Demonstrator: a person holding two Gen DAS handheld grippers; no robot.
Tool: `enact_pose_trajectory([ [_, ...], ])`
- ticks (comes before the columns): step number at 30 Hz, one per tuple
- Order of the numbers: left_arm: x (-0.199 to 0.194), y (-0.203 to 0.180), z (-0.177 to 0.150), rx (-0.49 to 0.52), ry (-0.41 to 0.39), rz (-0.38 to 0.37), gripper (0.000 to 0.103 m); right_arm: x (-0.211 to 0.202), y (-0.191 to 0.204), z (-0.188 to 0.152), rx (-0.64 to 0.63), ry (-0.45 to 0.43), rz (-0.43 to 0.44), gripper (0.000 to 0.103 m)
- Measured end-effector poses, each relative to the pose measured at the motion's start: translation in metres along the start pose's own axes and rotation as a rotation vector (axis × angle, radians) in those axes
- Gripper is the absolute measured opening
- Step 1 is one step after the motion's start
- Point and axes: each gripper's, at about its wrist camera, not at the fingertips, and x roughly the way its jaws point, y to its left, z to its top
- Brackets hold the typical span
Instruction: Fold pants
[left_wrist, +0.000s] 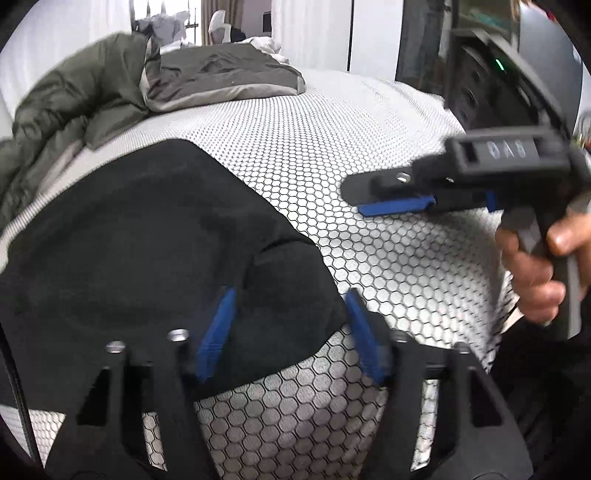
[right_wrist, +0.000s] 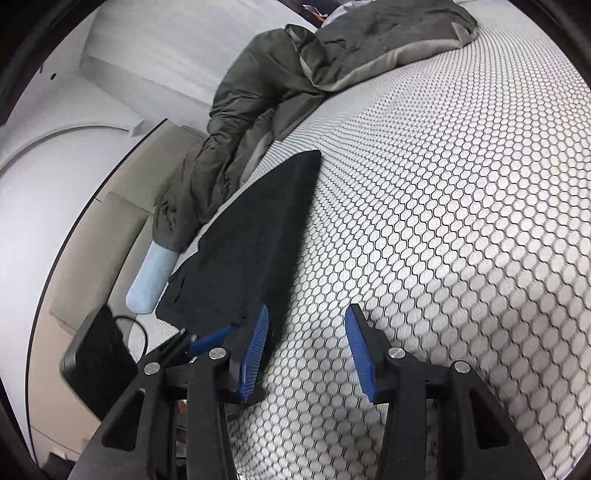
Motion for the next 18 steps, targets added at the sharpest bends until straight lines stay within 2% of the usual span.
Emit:
enact_pose_trajectory([
  [2, 0.001, -0.010, -0.002, 0.040, -0.027, 0.040, 0.026, 0.006, 0.004, 0.003, -0.012, 0.013, -0.002, 0.045],
  [3, 0.001, -0.014, -0.004, 0.062, -0.034, 0.061, 0.023, 0.011, 0.007, 0.006, -0.017, 0.022, 0.005, 0.045],
  [5, -0.001, -0.019, -0.007, 0.075, -0.049, 0.067, 0.008, 0.022, 0.012, 0.013, -0.021, 0.034, 0.016, 0.045],
  [8, -0.011, -0.027, -0.011, 0.094, -0.075, 0.071, 0.005, 0.043, 0.017, 0.024, -0.023, 0.047, 0.072, 0.045],
  [10, -0.014, -0.032, -0.014, 0.123, -0.079, 0.073, 0.004, 0.060, 0.019, 0.029, -0.007, 0.094, 0.098, 0.045],
  [11, -0.017, -0.032, -0.017, 0.124, -0.077, 0.068, 0.003, 0.069, 0.020, 0.028, -0.008, 0.112, 0.103, 0.041],
  [13, -0.017, -0.030, -0.020, 0.115, -0.070, 0.053, 0.002, 0.082, 0.028, 0.028, -0.046, 0.146, 0.079, 0.017],
  [15, -0.022, -0.031, -0.025, 0.121, -0.073, 0.046, 0.002, 0.086, 0.030, 0.027, -0.066, 0.155, 0.049, 0.011],
  [18, -0.029, -0.029, -0.029, 0.130, -0.075, 0.024, 0.001, 0.085, 0.029, 0.035, -0.045, 0.125, 0.082, 0.009],
])
